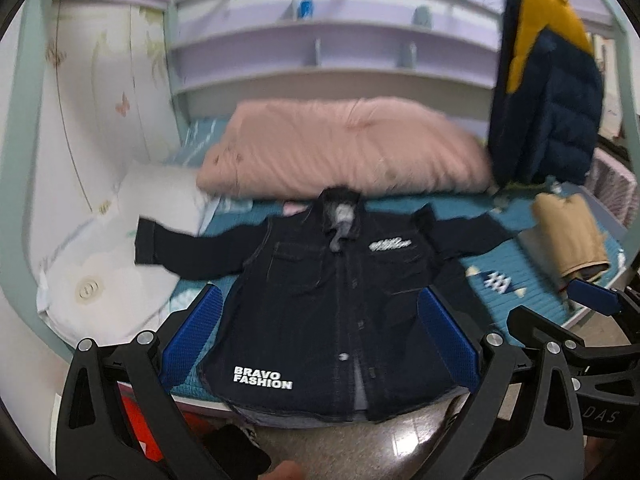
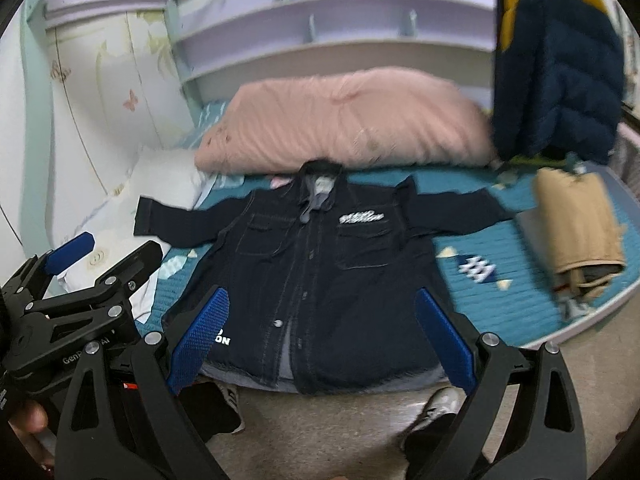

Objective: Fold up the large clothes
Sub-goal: 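Lower the left tool to the denim shirt's sleeve cuff and grasp it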

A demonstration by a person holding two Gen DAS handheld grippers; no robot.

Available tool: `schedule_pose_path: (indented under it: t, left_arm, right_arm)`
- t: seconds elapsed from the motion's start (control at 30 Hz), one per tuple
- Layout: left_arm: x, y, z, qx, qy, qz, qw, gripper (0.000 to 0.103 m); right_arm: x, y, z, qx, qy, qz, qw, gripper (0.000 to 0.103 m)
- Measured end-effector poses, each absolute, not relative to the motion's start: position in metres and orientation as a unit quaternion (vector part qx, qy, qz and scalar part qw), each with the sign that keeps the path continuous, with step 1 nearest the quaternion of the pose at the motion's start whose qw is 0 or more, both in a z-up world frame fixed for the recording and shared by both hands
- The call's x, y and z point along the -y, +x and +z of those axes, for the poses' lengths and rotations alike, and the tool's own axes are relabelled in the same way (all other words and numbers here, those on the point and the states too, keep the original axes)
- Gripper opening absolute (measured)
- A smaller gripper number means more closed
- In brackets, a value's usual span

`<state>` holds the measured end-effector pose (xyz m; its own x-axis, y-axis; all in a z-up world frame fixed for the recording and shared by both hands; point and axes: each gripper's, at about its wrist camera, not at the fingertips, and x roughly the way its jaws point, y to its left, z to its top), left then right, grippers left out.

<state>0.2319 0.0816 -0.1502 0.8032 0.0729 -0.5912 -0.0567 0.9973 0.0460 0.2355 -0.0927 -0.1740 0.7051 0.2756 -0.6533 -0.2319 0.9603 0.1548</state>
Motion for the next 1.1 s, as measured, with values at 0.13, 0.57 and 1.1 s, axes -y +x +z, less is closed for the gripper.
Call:
schedule_pose_path:
  t: [0.13,0.57,1.1]
  left_arm:
    - [-0.119,0.274,-0.183,-0.353,-0.01,0.05,0.934,0.098]
    - [-0.275,0.389,-0.264,-0.422,-0.128,0.116,0.89,0.098]
    - [-0.487,0.47,-0.327,-0.408,-0.232,0.276,0.839,0.098]
  right_arm:
    - [0.059,0.281,-0.201,-0.384,0.02,0.166,0.908,0.091]
    - [-0.055,0.436,-0.275,-0.459,-0.019,0.268,0.847,0.043]
    - [-0.133,0.522,-0.358,-0.512,-0.014,0.323,0.796,0.0]
